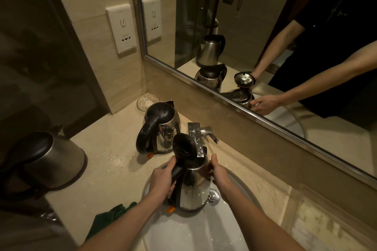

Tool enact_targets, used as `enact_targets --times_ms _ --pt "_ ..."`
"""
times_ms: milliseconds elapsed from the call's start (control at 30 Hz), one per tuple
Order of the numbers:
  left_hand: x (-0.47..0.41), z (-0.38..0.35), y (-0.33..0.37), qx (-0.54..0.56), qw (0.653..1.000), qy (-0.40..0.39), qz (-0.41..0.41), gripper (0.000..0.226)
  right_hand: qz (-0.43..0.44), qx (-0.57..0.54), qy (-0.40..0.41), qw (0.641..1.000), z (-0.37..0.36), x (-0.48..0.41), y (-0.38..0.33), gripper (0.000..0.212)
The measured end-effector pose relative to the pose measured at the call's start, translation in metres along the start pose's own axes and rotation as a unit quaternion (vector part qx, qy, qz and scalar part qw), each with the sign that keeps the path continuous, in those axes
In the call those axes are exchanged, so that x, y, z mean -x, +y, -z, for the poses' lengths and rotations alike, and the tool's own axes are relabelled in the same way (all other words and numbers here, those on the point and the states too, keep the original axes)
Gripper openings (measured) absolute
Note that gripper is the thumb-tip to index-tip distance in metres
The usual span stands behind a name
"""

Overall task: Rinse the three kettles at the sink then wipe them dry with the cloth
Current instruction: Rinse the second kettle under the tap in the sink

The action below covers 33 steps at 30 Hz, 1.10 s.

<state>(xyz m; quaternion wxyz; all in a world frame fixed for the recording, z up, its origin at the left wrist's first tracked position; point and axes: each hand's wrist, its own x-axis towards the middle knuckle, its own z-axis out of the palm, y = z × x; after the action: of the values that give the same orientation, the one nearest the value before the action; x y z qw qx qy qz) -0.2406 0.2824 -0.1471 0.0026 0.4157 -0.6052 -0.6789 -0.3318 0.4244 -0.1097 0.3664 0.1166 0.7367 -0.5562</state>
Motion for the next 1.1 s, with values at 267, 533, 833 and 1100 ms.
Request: enact_targets --times_ms 267,533,833,1100 --pt "0.0027 -0.0006 0.0020 -0.014 1.000 0.016 0.009 0.063 -0.003 0.013 0.003 1.000 -0.0012 0.0061 -0.0021 0.062" --pt "0.0049 -0.0010 0.0026 -0.010 1.000 0.020 0.013 0.061 -0.010 0.020 -0.002 1.000 -0.0015 0.0051 0.0008 0.065" --pt "0.0041 0.0008 0.0015 -0.010 1.000 0.007 0.003 0.059 -0.001 0.010 0.001 1.000 -0.0021 0.0091 -0.0039 0.063" --pt "0.0033 0.0002 0.0027 -0.004 1.000 0.011 0.008 0.059 0.009 0.012 0.003 1.000 -0.0022 0.0091 -0.0052 0.062"
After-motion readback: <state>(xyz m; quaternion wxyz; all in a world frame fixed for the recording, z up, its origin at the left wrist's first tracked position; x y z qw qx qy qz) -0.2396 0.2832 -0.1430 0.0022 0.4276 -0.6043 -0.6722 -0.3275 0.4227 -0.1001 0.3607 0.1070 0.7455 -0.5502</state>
